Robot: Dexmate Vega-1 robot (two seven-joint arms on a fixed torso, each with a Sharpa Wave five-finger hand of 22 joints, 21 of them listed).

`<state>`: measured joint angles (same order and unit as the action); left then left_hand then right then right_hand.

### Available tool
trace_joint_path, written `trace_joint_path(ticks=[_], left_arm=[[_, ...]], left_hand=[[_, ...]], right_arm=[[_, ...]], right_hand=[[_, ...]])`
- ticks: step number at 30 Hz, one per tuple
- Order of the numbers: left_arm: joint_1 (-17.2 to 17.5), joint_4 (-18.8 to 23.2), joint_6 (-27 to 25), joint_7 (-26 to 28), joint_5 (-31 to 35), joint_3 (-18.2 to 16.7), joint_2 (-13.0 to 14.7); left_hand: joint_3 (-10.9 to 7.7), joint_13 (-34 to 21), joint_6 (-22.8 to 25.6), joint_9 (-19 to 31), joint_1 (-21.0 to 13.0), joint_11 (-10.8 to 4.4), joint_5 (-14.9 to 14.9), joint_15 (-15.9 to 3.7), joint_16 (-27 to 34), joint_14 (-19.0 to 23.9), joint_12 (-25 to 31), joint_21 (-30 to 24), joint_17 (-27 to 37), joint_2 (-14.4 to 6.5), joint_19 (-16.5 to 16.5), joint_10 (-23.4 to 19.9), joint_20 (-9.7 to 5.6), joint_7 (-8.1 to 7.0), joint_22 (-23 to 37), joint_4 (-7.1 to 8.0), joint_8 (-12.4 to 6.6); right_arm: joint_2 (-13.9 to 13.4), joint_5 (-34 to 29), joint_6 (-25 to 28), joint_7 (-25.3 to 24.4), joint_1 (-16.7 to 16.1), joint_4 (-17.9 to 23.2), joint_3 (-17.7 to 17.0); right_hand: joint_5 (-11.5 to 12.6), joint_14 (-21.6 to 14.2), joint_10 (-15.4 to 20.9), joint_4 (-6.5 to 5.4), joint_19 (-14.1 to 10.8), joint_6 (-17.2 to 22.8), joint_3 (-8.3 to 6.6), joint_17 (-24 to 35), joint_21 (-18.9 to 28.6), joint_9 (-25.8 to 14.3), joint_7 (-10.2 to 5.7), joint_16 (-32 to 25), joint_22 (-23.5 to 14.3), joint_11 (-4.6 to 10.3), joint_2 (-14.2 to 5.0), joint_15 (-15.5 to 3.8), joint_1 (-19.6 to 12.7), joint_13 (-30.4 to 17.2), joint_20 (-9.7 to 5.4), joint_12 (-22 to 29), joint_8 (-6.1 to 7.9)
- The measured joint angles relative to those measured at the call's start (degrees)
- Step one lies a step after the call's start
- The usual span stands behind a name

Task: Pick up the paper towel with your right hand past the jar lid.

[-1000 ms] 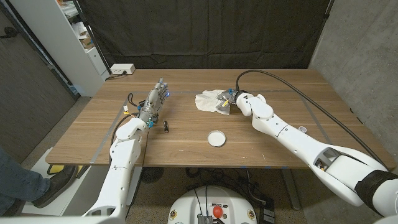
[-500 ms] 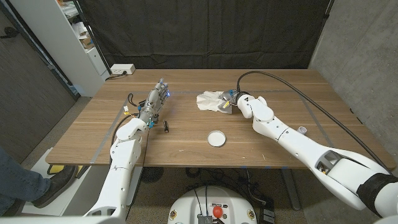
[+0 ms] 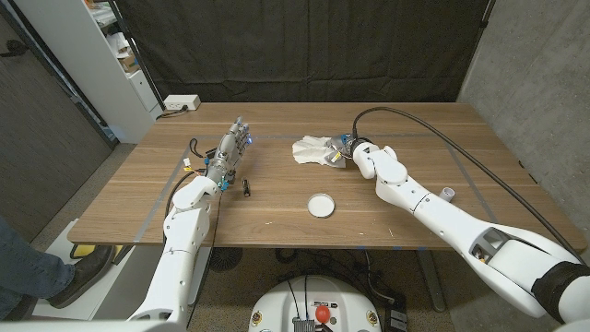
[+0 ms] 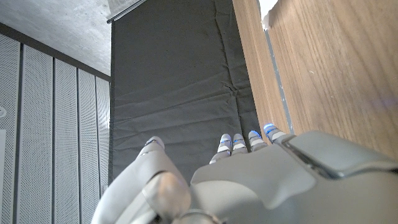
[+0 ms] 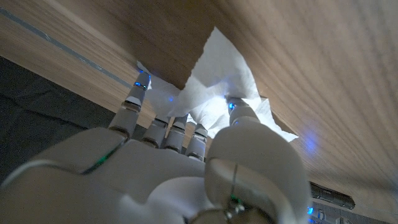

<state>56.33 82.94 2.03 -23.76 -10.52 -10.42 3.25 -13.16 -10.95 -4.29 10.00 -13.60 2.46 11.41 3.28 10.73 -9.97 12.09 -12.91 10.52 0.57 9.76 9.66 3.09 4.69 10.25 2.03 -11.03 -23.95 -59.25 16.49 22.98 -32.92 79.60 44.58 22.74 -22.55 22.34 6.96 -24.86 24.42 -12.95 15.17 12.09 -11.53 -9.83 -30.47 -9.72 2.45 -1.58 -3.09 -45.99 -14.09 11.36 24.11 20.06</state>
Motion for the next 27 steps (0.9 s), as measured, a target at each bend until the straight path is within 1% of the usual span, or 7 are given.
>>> trace_joint_path(ticks=[9,11,13,17,19,23,27], left_arm=[[0.17,0.29,0.00,0.16,-0.01,0.12,-0.04],[0.17,0.32,0.00,0.20,-0.01,0.15,-0.04],[0.18,0.34,-0.01,0.20,-0.01,0.19,-0.05],[0.17,0.37,-0.04,0.20,-0.01,0.32,-0.05],[0.18,0.37,-0.30,0.20,0.00,0.32,-0.04],[0.11,0.37,-0.33,0.18,0.01,0.37,-0.03],[0.11,0.37,-0.33,0.11,0.03,0.37,-0.03]], left_hand=[[0.15,0.00,0.22,0.00,0.00,0.00,0.00,0.00,0.00,0.00,0.00,0.00,0.00,0.00,0.00,0.00,0.00,0.22,0.00,-0.15,0.00],[0.15,0.00,0.22,0.00,0.00,0.00,0.00,0.00,0.00,0.00,0.00,0.00,0.00,0.00,0.00,0.00,0.00,0.22,0.00,-0.15,0.00],[0.15,0.00,0.22,0.00,0.00,0.00,0.00,0.00,0.00,0.00,0.00,0.00,0.00,0.00,0.00,0.00,0.00,0.22,0.00,-0.15,0.00],[0.14,0.00,0.22,0.00,0.00,0.00,0.00,0.00,0.00,0.00,0.00,0.00,0.00,0.00,0.00,0.00,0.00,0.22,0.00,-0.15,0.00],[0.14,0.00,0.21,0.00,0.00,0.00,0.00,0.00,0.00,0.00,0.00,0.00,0.00,0.00,0.00,0.00,0.00,0.22,0.00,-0.14,0.00],[0.14,0.00,0.21,0.00,0.00,0.00,0.00,0.00,0.00,0.00,0.00,0.22,0.00,0.00,0.00,0.00,0.00,0.22,0.00,-0.14,0.00],[0.14,0.00,0.21,0.00,0.00,0.00,0.00,0.00,0.00,0.00,0.00,0.22,0.00,0.00,0.00,0.00,0.00,0.22,0.00,-0.14,0.00]], right_arm=[[-0.22,0.00,-0.26,-2.18,-0.77,0.54,-0.55],[-0.37,0.00,-0.36,-3.07,-1.33,0.97,-0.90],[-0.40,0.00,-0.42,-3.77,-1.48,1.17,-1.04],[-0.43,0.01,-0.53,-5.05,-1.59,1.35,-1.19],[-0.61,0.02,-0.56,-5.28,-2.44,2.22,-1.66],[-0.72,0.08,-0.70,-6.13,-3.00,2.85,-2.06],[-0.77,0.08,-0.70,-6.13,-3.52,3.34,-2.37]], right_hand=[[-0.44,-4.74,4.47,1.04,-2.20,4.98,0.20,5.31,0.22,-0.01,0.06,-0.78,0.00,-0.04,-0.08,-0.40,-1.89,-1.36,-1.33,2.23,1.34],[-0.46,-9.41,8.77,1.27,-3.06,9.41,0.27,6.00,0.44,-0.02,0.00,-1.31,0.00,-0.05,0.00,-0.32,-2.85,-1.39,-1.45,2.45,1.75],[-0.68,-19.83,17.59,1.21,-3.64,17.60,0.08,7.82,0.44,-0.01,0.08,-2.06,0.00,-0.02,-0.19,-0.55,-3.01,-1.47,-1.65,2.74,1.79],[-0.71,-22.30,20.48,1.18,-3.98,20.99,0.03,7.76,0.44,-0.02,-0.44,-1.91,0.00,0.19,-0.34,-2.03,-3.14,-2.76,-1.75,3.42,1.89],[-0.71,-22.31,23.74,1.18,-4.17,23.80,0.03,7.75,0.44,-0.11,-1.03,-1.91,0.00,2.86,-0.56,-2.03,-3.35,-2.88,-1.94,3.63,1.99],[-0.93,-22.50,27.29,1.18,-4.58,25.35,0.03,8.09,0.44,-0.64,-0.61,-1.91,0.00,6.20,-1.02,-1.83,-3.50,-2.84,-1.94,4.07,2.27],[-1.14,-23.21,28.43,1.18,-5.10,26.06,0.03,8.55,0.44,-0.64,-0.71,-2.18,0.00,6.56,-1.26,-2.14,-3.73,-2.93,-2.25,4.29,2.58]])
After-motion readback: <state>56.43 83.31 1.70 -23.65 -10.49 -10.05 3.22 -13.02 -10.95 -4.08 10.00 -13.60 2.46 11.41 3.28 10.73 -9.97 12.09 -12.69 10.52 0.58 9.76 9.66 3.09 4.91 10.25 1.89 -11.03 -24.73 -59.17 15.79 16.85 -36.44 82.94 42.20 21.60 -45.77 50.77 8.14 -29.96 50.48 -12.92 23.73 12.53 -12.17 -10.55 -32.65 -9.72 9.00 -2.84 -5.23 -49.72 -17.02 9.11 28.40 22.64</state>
